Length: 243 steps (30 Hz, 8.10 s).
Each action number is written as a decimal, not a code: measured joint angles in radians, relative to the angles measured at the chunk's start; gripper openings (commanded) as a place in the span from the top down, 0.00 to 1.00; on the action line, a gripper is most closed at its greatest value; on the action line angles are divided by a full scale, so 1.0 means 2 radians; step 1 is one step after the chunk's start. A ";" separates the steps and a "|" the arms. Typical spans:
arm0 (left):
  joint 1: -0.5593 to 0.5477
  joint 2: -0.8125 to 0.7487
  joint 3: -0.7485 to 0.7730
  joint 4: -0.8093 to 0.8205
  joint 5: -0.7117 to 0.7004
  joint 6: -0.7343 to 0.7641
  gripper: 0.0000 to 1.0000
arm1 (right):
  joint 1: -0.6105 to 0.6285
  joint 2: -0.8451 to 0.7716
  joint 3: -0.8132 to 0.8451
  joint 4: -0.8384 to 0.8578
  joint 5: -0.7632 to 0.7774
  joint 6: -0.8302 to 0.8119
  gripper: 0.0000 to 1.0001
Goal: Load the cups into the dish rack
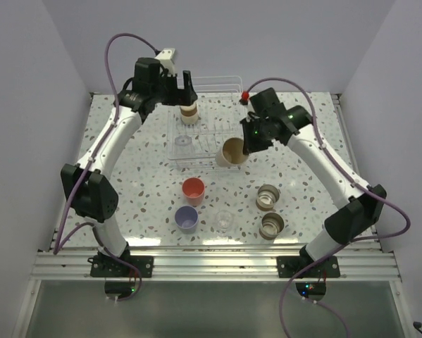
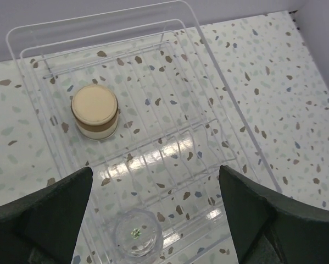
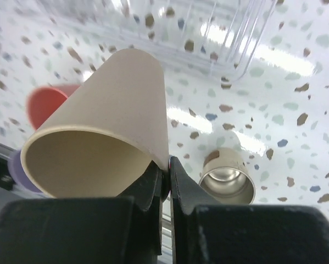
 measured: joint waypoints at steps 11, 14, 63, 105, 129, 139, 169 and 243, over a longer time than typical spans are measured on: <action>0.117 0.003 -0.221 0.549 0.327 -0.400 0.00 | -0.168 -0.039 0.050 0.147 -0.224 0.136 1.00; 0.116 0.049 -0.227 0.720 0.365 -0.561 0.00 | -0.160 -0.027 0.050 0.206 -0.285 0.189 1.00; 0.097 0.060 -0.222 0.888 0.392 -0.780 0.00 | -0.155 0.035 0.068 0.373 -0.372 0.331 1.00; 0.060 0.060 -0.114 0.731 0.438 -0.578 1.00 | -0.143 0.015 0.056 0.232 -0.209 0.220 0.13; -0.021 0.240 0.205 0.030 0.101 -0.030 1.00 | -0.146 -0.144 -0.089 0.083 -0.095 0.115 0.13; -0.020 0.245 0.206 0.017 0.014 0.006 1.00 | -0.146 -0.144 -0.102 0.083 -0.096 0.113 0.14; -0.020 0.280 0.198 -0.007 -0.062 0.065 0.81 | -0.146 -0.127 -0.108 0.083 -0.095 0.107 0.14; -0.006 0.060 0.127 -0.052 -0.124 0.022 0.00 | -0.035 -0.062 -0.296 0.076 -0.054 0.059 0.61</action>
